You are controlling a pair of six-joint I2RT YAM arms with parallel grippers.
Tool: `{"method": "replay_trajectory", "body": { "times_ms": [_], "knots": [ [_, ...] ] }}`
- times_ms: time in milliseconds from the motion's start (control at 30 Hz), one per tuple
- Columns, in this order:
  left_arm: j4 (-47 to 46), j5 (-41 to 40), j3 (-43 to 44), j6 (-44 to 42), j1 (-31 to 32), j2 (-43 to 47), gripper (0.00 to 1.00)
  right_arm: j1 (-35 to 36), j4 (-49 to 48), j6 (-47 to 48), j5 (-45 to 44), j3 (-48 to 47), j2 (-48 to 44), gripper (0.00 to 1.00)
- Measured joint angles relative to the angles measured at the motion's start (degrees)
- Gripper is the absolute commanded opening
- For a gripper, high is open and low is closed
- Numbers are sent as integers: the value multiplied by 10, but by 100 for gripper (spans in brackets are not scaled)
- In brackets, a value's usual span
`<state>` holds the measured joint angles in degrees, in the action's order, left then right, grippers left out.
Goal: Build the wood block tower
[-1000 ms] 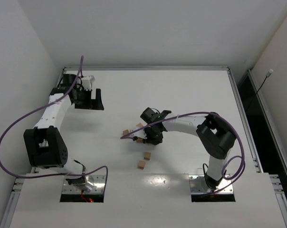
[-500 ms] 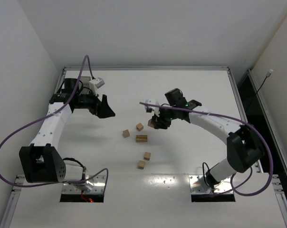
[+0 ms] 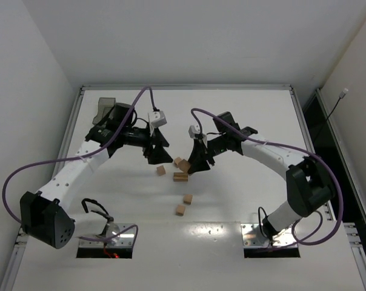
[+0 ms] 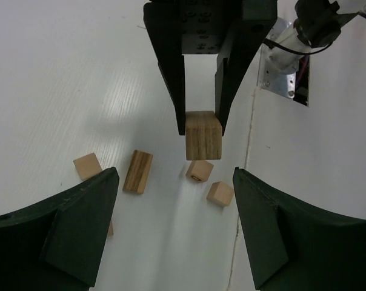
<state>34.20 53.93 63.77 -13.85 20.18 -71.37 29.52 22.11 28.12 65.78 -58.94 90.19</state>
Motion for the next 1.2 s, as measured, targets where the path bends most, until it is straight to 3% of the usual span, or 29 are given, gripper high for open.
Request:
{"method": "replay_trajectory", "body": {
  "times_ms": [333, 1067, 1200],
  "knots": [
    [-44, 18, 0, 21, 47, -29, 72, -13, 33, 36, 63, -24, 24, 0],
    [-47, -24, 3, 19, 95, -68, 68, -13, 73, 49, 71, -85, 64, 0],
    [-51, -32, 7, 23, 95, -70, 51, -13, 75, 49, 71, -85, 64, 0]
  ]
}}
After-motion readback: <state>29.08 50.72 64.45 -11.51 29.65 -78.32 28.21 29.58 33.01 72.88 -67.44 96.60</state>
